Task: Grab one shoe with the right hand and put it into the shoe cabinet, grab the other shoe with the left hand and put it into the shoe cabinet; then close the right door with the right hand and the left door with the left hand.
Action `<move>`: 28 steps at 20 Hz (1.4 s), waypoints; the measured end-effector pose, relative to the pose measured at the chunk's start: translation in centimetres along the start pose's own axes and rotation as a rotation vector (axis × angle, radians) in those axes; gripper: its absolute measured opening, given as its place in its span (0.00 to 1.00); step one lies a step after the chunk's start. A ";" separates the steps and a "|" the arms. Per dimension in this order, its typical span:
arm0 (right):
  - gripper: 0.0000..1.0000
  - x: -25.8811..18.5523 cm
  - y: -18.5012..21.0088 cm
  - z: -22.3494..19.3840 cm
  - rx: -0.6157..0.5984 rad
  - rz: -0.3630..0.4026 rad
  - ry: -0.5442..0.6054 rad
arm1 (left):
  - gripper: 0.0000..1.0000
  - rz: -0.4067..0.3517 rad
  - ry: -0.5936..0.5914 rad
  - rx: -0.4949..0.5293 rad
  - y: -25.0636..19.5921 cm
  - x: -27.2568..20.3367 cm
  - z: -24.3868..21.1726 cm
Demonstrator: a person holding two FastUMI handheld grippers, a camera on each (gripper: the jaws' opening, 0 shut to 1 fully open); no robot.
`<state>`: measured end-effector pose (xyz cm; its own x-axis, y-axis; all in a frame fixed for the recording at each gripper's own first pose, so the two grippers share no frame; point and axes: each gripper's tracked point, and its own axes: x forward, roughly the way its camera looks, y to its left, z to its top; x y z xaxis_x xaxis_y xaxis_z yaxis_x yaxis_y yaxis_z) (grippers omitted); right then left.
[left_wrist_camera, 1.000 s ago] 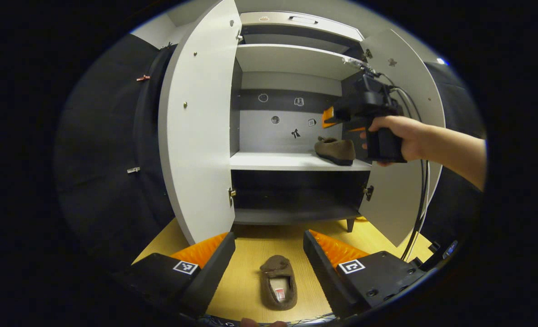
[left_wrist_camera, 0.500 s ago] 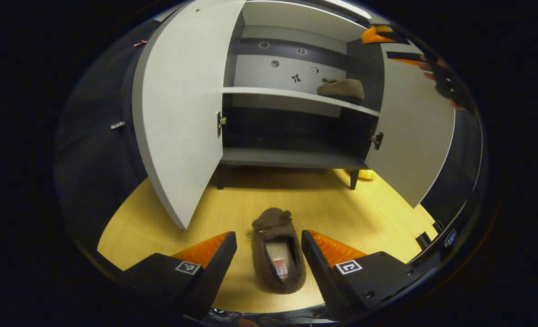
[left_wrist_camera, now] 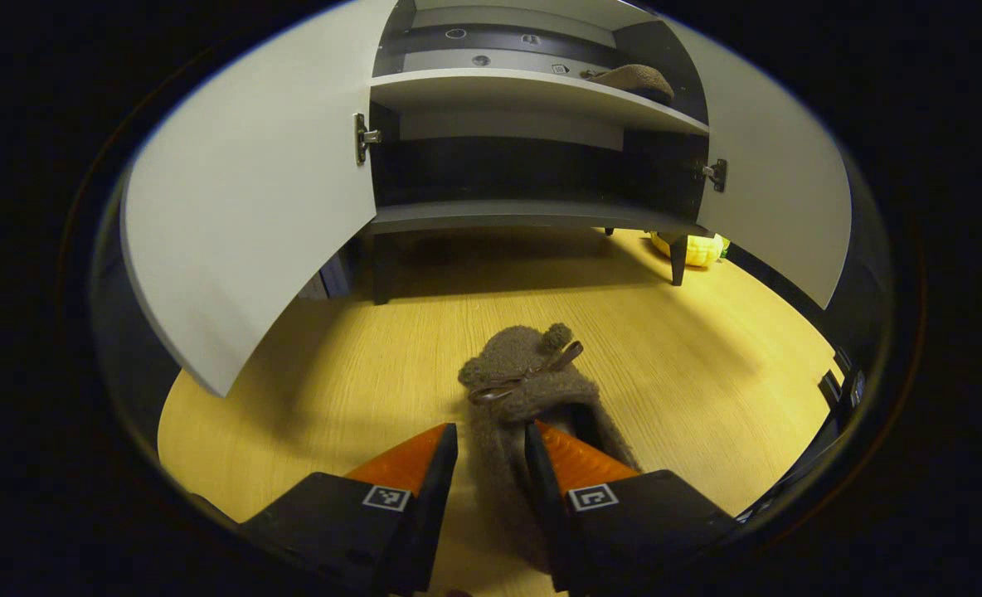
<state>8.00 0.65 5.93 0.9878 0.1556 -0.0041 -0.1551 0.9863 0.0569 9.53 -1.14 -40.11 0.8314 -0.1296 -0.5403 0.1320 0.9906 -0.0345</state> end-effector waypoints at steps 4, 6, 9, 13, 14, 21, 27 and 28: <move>0.97 -1.5 -0.8 -0.8 -0.017 -0.016 0.022 | 0.36 0.036 -0.005 0.052 0.3 2.5 0.3; 0.97 -2.0 -1.4 -1.2 -0.027 -0.028 0.029 | 0.27 0.061 0.001 0.071 0.8 3.1 0.4; 0.97 -2.5 -1.7 -2.3 -0.019 -0.029 0.052 | 0.11 0.077 0.004 0.105 0.7 2.6 1.1; 0.98 -3.1 -2.2 -3.6 0.011 -0.027 0.076 | 0.08 0.070 -0.008 0.074 -0.1 0.0 3.9; 0.98 -3.2 -2.4 -3.7 0.016 -0.027 0.077 | 0.08 0.075 -0.011 0.069 -0.2 -0.9 5.1; 0.97 -4.0 -4.0 -4.4 0.014 -0.026 0.069 | 0.08 0.086 -0.126 -0.008 -2.3 -8.0 18.2; 0.97 -5.2 -5.2 -5.0 0.012 -0.026 0.071 | 0.08 0.103 -0.184 -0.082 -2.8 -11.2 29.6; 0.98 -5.5 -5.5 -5.1 0.012 -0.025 0.071 | 0.08 0.095 -0.202 -0.095 -3.0 -11.5 31.5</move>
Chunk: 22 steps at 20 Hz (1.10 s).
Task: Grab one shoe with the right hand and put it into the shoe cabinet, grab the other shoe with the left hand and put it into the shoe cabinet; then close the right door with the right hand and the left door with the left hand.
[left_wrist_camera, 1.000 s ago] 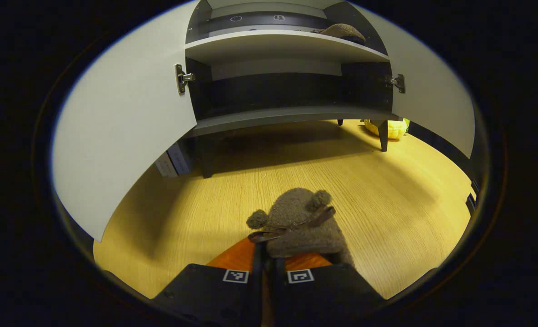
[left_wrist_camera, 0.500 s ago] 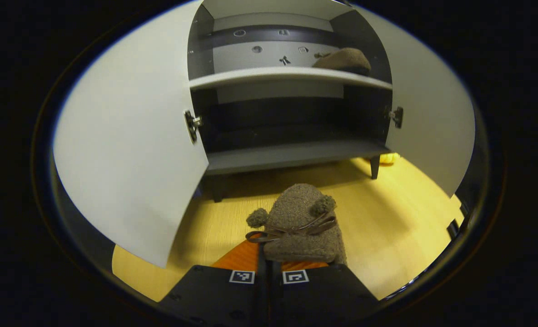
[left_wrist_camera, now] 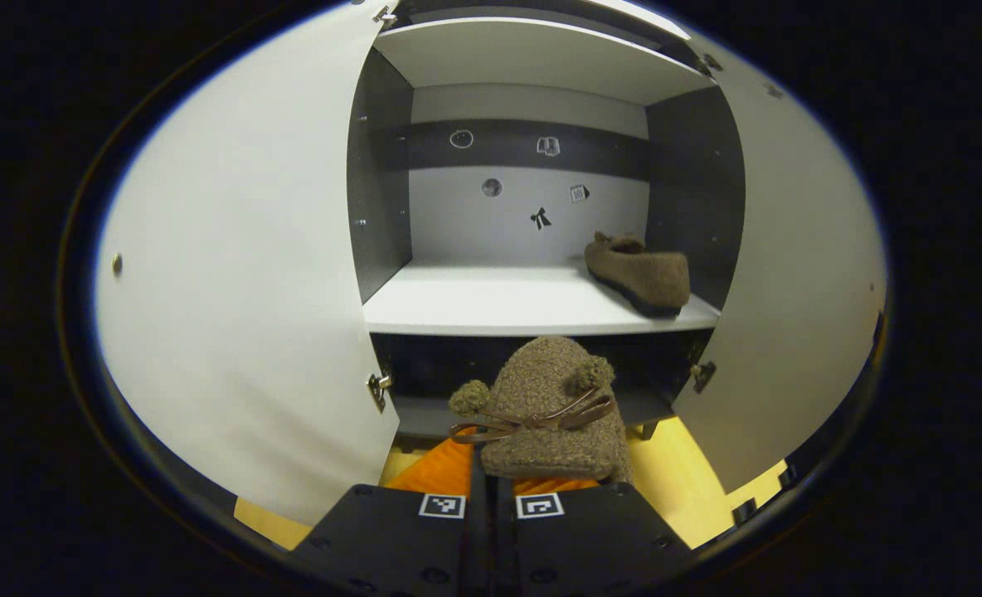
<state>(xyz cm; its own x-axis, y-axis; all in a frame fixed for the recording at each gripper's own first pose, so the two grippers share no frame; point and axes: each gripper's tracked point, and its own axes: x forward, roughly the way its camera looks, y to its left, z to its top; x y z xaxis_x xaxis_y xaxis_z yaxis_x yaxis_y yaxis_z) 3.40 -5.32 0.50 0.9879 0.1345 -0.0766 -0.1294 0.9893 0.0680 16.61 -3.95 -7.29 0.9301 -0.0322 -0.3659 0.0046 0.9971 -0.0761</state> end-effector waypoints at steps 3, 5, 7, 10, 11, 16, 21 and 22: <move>0.98 -0.5 -0.6 -0.4 -0.002 -0.002 0.005 | 0.07 -0.001 -0.059 0.005 -0.4 0.4 5.7; 0.97 -0.9 -1.2 -0.6 -0.003 -0.005 0.006 | 0.08 0.006 -0.085 0.001 -0.8 1.6 8.9; 0.97 -1.4 -1.9 -0.8 -0.003 -0.012 0.005 | 0.08 0.006 -0.100 -0.010 -1.0 3.4 11.8; 0.98 -2.1 -3.1 -1.0 0.002 -0.026 0.006 | 0.08 0.031 -0.110 0.020 -0.9 7.3 15.4; 0.98 -2.3 -3.5 -1.1 0.004 -0.033 0.006 | 0.08 0.034 -0.100 0.025 -1.0 8.8 16.2; 0.97 -2.9 -6.1 -1.7 0.019 -0.083 0.014 | 0.08 0.030 -0.056 0.052 -1.8 16.1 18.5; 0.97 -3.2 -8.9 -2.0 0.023 -0.134 0.020 | 0.08 0.089 0.026 0.056 -1.3 22.9 17.7; 0.97 -3.2 -9.3 -2.0 0.024 -0.146 0.020 | 0.08 0.114 0.038 0.075 -0.9 23.9 17.4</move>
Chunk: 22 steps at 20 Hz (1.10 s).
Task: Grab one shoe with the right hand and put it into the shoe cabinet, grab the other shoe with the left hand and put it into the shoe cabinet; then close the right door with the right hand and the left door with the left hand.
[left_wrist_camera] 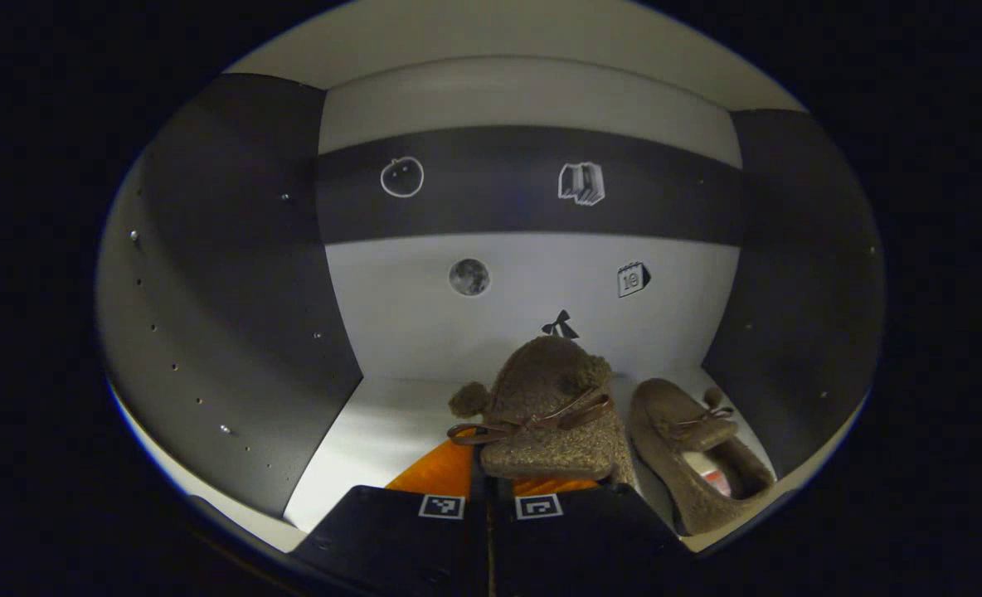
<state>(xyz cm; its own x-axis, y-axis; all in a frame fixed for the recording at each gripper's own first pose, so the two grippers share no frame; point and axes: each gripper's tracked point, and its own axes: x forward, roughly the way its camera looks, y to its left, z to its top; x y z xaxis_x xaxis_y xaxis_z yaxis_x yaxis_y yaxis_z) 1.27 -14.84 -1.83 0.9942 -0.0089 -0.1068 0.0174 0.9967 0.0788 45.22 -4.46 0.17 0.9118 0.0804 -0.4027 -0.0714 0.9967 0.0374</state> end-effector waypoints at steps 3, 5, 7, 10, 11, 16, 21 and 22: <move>0.97 0.1 -1.5 0.1 0.002 -0.030 -0.001 | 0.08 0.037 0.041 0.032 0.3 2.3 -1.2; 0.97 0.0 -2.4 0.3 0.004 -0.049 -0.005 | 0.08 0.039 0.053 0.015 0.4 3.1 -1.7; 0.97 0.0 -3.1 0.3 0.008 -0.061 -0.003 | 0.11 0.034 0.045 0.006 0.6 3.3 -1.8; 0.97 -0.2 -3.7 0.3 0.010 -0.071 -0.002 | 0.25 0.030 0.036 0.021 0.6 2.7 -1.9; 0.98 -0.2 -3.8 0.4 0.010 -0.072 -0.001 | 0.31 0.039 0.031 0.030 0.7 2.2 -2.0; 0.97 -0.4 -3.6 0.7 0.005 -0.065 -0.006 | 0.82 0.020 -0.069 0.028 0.6 -0.9 -2.0; 0.97 -0.5 -4.2 1.4 -0.014 -0.080 -0.017 | 0.96 -0.073 -0.180 -0.032 -0.8 -6.6 -0.9; 0.97 -0.6 -4.4 1.8 -0.013 -0.083 -0.020 | 0.96 -0.088 -0.208 -0.031 -1.1 -8.1 -0.5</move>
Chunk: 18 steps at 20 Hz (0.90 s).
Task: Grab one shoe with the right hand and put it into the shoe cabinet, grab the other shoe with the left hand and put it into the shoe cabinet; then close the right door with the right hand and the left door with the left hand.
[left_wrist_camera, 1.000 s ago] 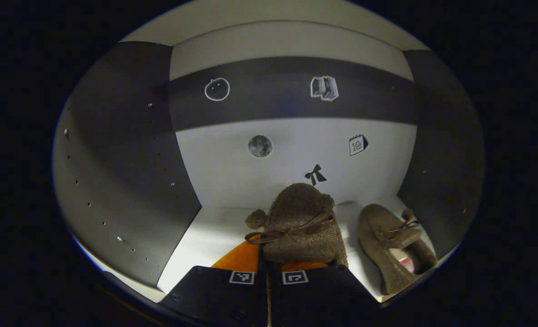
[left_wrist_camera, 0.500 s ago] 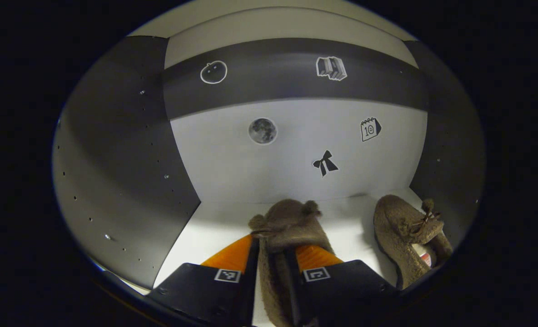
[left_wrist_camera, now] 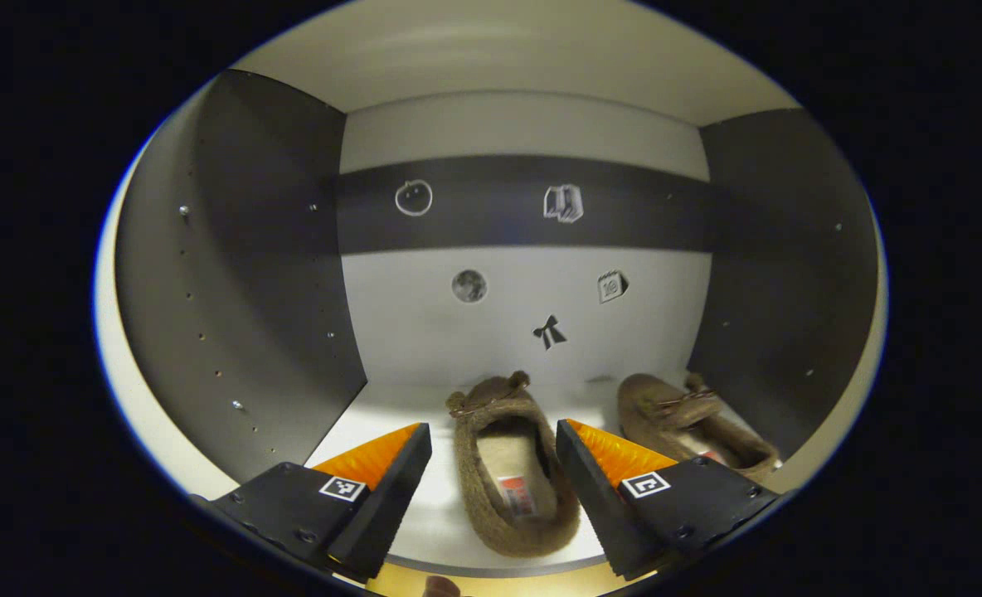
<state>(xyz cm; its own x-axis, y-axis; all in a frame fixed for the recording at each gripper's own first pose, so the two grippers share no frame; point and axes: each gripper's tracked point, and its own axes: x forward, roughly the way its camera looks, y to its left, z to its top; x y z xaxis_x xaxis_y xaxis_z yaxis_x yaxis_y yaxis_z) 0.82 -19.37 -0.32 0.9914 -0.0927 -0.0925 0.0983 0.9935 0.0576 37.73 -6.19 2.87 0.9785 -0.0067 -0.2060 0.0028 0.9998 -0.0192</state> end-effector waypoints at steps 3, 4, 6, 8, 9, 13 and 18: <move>0.97 0.3 -1.0 1.0 0.009 -0.015 -0.008 | 0.96 -0.024 -0.099 0.009 -0.9 -4.4 2.1; 0.97 0.6 -1.5 1.6 0.014 -0.024 -0.014 | 0.96 -0.031 -0.130 0.010 -1.1 -5.9 2.6; 0.97 1.0 -2.1 2.8 0.030 -0.028 -0.028 | 0.96 -0.045 -0.188 0.023 -1.6 -9.0 3.5; 0.97 2.0 -2.9 3.8 0.038 -0.031 -0.036 | 0.97 -0.055 -0.239 0.050 -1.7 -12.2 4.2; 0.97 2.5 -3.2 4.1 0.036 -0.034 -0.036 | 0.98 -0.066 -0.255 0.057 -2.0 -13.8 4.3; 0.97 4.7 -4.1 5.2 0.058 -0.027 -0.032 | 0.98 -0.102 -0.277 0.067 -3.0 -19.3 3.4; 0.97 6.7 -4.8 6.8 0.035 -0.031 -0.059 | 0.96 -0.100 -0.262 0.057 -3.5 -25.0 0.8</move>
<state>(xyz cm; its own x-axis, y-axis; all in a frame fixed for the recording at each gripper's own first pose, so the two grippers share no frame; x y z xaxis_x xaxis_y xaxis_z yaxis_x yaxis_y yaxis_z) 7.61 -25.23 5.49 0.9911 -0.1285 -0.0358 0.1313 0.9873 0.0900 13.42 -9.56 8.91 0.9927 -0.1079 0.0540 0.1065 0.9939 0.0295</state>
